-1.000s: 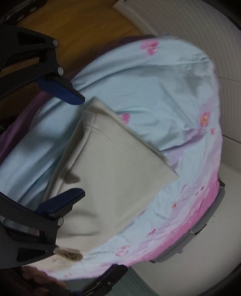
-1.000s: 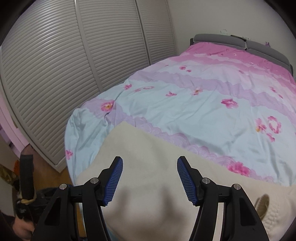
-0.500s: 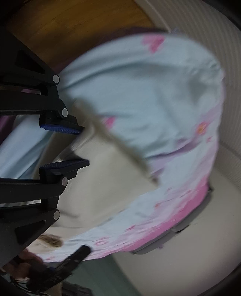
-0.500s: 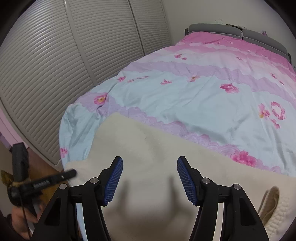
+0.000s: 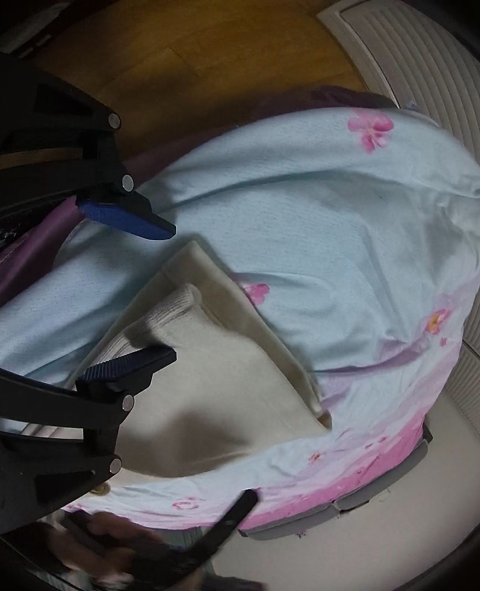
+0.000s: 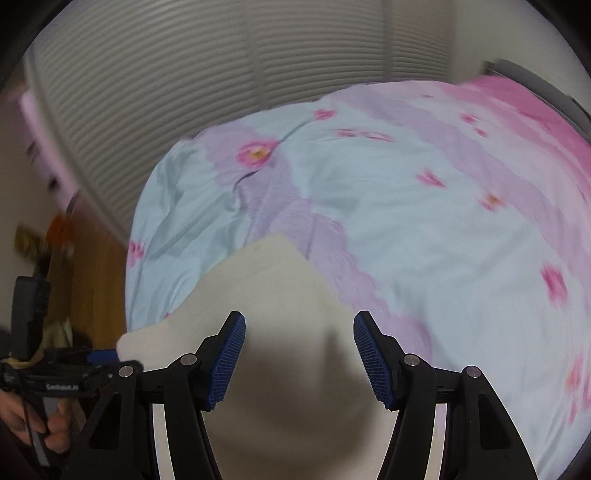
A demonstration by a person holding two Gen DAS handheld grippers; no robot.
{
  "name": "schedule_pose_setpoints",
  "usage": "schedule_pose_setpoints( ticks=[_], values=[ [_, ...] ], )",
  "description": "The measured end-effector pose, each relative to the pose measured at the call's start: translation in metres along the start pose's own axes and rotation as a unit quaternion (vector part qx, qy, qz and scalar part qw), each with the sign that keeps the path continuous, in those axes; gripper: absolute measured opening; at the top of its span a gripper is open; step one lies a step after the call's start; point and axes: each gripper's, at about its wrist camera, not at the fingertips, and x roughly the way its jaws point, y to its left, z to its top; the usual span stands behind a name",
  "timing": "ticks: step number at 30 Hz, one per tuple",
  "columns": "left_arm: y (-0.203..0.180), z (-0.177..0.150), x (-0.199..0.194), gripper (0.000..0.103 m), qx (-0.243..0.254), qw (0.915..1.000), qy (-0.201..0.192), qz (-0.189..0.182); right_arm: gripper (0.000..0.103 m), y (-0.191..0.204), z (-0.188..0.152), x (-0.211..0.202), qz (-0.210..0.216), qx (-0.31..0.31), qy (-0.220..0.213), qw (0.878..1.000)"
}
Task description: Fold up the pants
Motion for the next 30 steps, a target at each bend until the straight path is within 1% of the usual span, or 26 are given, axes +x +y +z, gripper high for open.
schedule_pose_setpoints(
  ticks=[4,7,10,12,13,17,19,20,21,23,26,28,29,30],
  values=[
    [0.001,-0.002,0.015,0.062,-0.016,0.9996,0.023,0.006,0.062,-0.004,0.023,0.036,0.031,-0.041,0.048,0.998],
    [0.005,-0.004,0.022,0.066,-0.028,0.9992,0.025,0.01,0.062,-0.005,0.035,0.061,0.053,-0.069,0.078,0.993],
    [0.011,-0.006,0.027,0.073,-0.041,0.9987,0.027,0.013,0.062,0.0,0.044,0.08,0.076,-0.113,0.104,0.985],
    [0.016,-0.007,0.028,0.074,-0.05,0.9983,0.03,0.009,0.062,0.001,0.05,0.093,0.087,-0.137,0.122,0.979],
    [0.017,-0.008,0.029,0.076,-0.051,0.9982,0.03,0.009,0.062,0.001,0.053,0.1,0.097,-0.143,0.132,0.976],
    [0.02,-0.006,0.038,0.079,-0.058,0.9976,0.036,0.006,0.062,0.002,0.06,0.12,0.15,-0.152,0.161,0.964],
    [0.022,-0.005,0.042,0.08,-0.063,0.9972,0.039,0.0,0.058,0.005,0.06,0.124,0.168,-0.16,0.172,0.957],
    [0.022,-0.005,0.043,0.08,-0.063,0.9972,0.039,-0.001,0.053,0.006,0.059,0.126,0.176,-0.164,0.176,0.955],
    [0.022,-0.005,0.044,0.08,-0.064,0.9971,0.041,-0.002,0.052,0.007,0.059,0.127,0.188,-0.165,0.183,0.951],
    [0.023,-0.004,0.045,0.08,-0.066,0.997,0.04,-0.007,0.052,0.007,0.058,0.132,0.195,-0.164,0.195,0.947],
    [0.022,-0.004,0.047,0.08,-0.066,0.997,0.039,-0.01,0.052,0.001,0.055,0.146,0.204,-0.145,0.221,0.942],
    [0.023,-0.004,0.047,0.079,-0.066,0.997,0.039,-0.014,0.052,0.001,0.053,0.149,0.214,-0.135,0.227,0.941],
    [0.025,-0.004,0.046,0.078,-0.066,0.997,0.038,-0.016,0.048,0.002,0.051,0.149,0.216,-0.134,0.227,0.94],
    [0.024,-0.003,0.046,0.074,-0.064,0.9971,0.037,-0.019,0.038,0.003,0.05,0.148,0.22,-0.132,0.227,0.939]
  ],
)
